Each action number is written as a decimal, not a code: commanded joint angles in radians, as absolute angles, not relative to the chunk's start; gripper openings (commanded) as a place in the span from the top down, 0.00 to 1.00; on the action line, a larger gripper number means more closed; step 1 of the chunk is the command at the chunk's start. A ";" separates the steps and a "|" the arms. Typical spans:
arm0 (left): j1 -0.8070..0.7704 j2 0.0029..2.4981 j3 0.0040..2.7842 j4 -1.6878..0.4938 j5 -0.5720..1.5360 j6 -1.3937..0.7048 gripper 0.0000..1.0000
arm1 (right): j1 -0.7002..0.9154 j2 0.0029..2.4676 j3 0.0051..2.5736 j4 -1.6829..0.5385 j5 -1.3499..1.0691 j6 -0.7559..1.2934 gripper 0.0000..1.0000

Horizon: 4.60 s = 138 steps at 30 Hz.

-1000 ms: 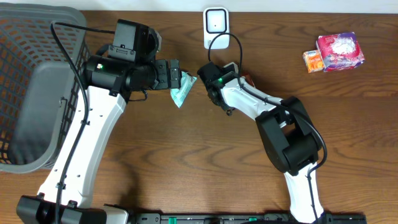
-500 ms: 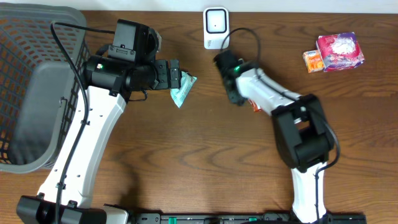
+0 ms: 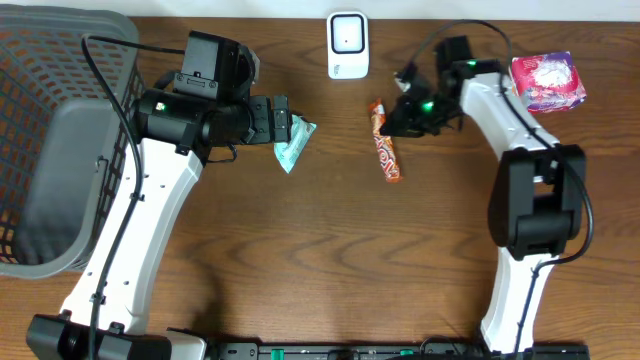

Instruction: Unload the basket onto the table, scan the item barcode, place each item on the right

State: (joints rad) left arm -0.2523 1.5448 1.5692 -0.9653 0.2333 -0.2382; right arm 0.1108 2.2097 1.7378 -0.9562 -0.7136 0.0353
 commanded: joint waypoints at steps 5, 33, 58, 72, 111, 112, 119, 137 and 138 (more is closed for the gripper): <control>-0.252 1.549 1.576 -0.968 0.231 -0.233 0.02 | 0.003 2.257 1.531 -0.873 -0.874 0.014 0.99; -0.252 1.549 1.576 -0.968 0.230 -0.233 0.02 | 0.213 2.145 1.655 -1.140 -0.081 0.221 0.27; -0.252 1.549 1.576 -0.968 0.230 -0.233 0.02 | 0.322 2.131 1.893 -0.827 -0.033 0.283 0.99; -0.252 1.549 1.576 -0.968 0.231 -0.233 0.02 | 0.389 2.258 1.883 -0.186 0.055 0.249 0.99; -0.252 1.549 1.576 -0.968 0.231 -0.233 0.02 | -0.123 2.036 1.768 -0.677 0.072 0.101 0.14; -0.252 1.549 1.576 -0.968 0.230 -0.233 0.02 | -0.118 2.007 1.768 -0.676 0.034 0.110 0.14; -0.252 1.549 1.576 -0.968 0.230 -0.233 0.02 | -0.073 1.827 1.768 -0.679 -0.360 0.120 0.01; -0.252 1.549 1.576 -0.968 0.230 -0.233 0.02 | 0.226 1.853 1.765 -0.797 -0.359 0.118 0.01; -0.252 1.549 1.576 -0.968 0.231 -0.233 0.02 | 0.232 1.853 1.765 -0.802 -0.310 0.118 0.01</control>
